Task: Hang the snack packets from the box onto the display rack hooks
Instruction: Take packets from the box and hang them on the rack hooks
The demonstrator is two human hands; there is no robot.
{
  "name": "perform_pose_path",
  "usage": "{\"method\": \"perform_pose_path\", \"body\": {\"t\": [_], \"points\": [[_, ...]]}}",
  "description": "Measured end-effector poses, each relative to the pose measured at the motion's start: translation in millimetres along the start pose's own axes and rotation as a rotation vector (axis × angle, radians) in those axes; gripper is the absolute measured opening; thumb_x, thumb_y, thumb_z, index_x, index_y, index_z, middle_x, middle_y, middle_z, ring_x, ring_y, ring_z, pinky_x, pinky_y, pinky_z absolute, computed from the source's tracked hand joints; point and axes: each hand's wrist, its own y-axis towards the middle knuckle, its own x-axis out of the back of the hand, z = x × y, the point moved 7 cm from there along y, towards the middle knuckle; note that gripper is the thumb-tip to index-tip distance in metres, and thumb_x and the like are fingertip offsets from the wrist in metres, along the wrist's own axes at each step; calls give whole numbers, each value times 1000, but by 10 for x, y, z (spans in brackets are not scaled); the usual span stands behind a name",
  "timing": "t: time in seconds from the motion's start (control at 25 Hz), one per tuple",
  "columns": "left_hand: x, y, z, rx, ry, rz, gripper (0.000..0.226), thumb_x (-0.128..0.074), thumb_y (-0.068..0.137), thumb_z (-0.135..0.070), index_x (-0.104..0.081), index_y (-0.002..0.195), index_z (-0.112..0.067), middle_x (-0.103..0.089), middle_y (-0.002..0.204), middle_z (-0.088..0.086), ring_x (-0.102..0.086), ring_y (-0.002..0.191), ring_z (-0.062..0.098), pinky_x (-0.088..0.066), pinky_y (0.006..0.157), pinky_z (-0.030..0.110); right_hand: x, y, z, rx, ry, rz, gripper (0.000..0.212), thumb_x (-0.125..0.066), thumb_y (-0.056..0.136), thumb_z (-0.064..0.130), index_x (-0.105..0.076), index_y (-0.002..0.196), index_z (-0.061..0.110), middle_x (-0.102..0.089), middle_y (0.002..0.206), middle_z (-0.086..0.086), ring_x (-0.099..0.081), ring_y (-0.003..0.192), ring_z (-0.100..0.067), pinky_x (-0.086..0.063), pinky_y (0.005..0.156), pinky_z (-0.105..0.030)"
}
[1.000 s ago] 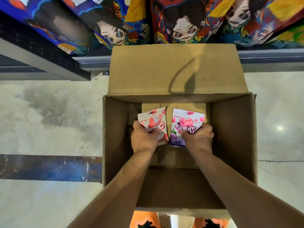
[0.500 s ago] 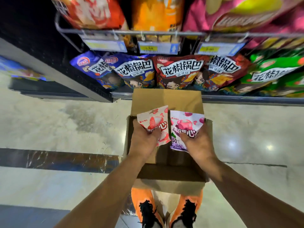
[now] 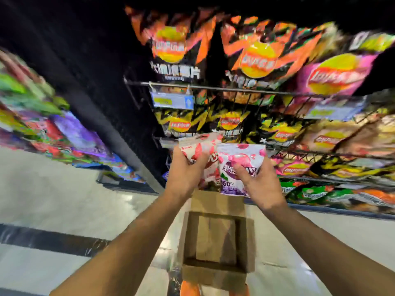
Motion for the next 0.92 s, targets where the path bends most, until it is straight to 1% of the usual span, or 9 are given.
{"method": "perform_pose_path", "body": {"t": [0.08, 0.16, 0.24, 0.36, 0.52, 0.64, 0.76, 0.84, 0.92], "points": [[194, -134, -772, -103, 40, -24, 38, -74, 95, -39, -52, 122, -23, -69, 103, -19, -63, 80, -19, -51, 71, 10, 137, -100, 804, 99, -6, -4, 32, -72, 92, 15, -53, 117, 10, -68, 99, 12, -62, 81, 16, -49, 74, -9], [394, -274, -1470, -188, 18, -50, 38, -75, 93, -45, -54, 121, -31, -69, 105, -22, -64, 88, -18, -52, 80, 12, 259, -206, 1527, 199, -32, -21, 35, -74, 90, 29, -56, 117, 15, -69, 103, 13, -63, 90, 10, -49, 78, -17], [546, -395, -2064, -281, -18, -65, 36, -76, 92, -44, -56, 119, -32, -69, 103, -24, -63, 90, -20, -49, 80, 10, 354, -287, 2153, 285, -37, -41, 37, -75, 87, 38, -58, 115, 20, -68, 103, 14, -64, 90, -1, -50, 77, -26], [828, -666, -3016, -421, -5, -117, 43, -76, 89, -51, -58, 120, -28, -70, 98, -25, -64, 90, -17, -51, 80, 18, 495, -446, 3133, 412, -21, -73, 35, -75, 87, 37, -58, 112, 19, -67, 100, 12, -63, 90, -3, -47, 73, -21], [1220, -994, -4069, -566, -24, -190, 41, -80, 89, -43, -58, 119, -25, -71, 102, -19, -68, 95, -8, -56, 85, 23, 692, -669, 4211, 548, -18, -121, 50, -73, 83, 53, -55, 111, 15, -67, 103, -3, -63, 93, -22, -50, 86, -40], [1426, -1231, -4651, -639, -30, -218, 39, -81, 90, -37, -54, 116, -26, -70, 103, -16, -68, 88, -12, -57, 80, 18, 843, -830, 4789, 616, 34, -129, 44, -73, 87, 44, -56, 114, 12, -66, 98, -3, -62, 77, -13, -48, 83, -38], [1605, -1444, -5098, -678, -64, -269, 50, -84, 83, -47, -57, 117, -25, -76, 106, -8, -75, 97, 6, -63, 90, 41, 999, -981, 5254, 696, 132, -117, 34, -76, 88, 31, -60, 111, 11, -67, 92, 5, -64, 82, -17, -54, 78, -40], [1677, -1591, -5310, -694, -58, -312, 59, -84, 78, -53, -58, 120, -21, -77, 107, -5, -76, 98, 10, -63, 89, 46, 1044, -1039, 5475, 727, 177, -71, 31, -76, 88, 30, -61, 111, 15, -71, 98, 2, -69, 91, -17, -59, 78, -46], [1736, -1711, -5444, -688, -55, -351, 64, -84, 75, -57, -61, 120, -18, -78, 105, -3, -77, 95, 11, -63, 88, 48, 1045, -1067, 5634, 741, 212, -20, 32, -76, 88, 28, -60, 112, 14, -71, 102, -1, -69, 94, -20, -57, 76, -45]]}}
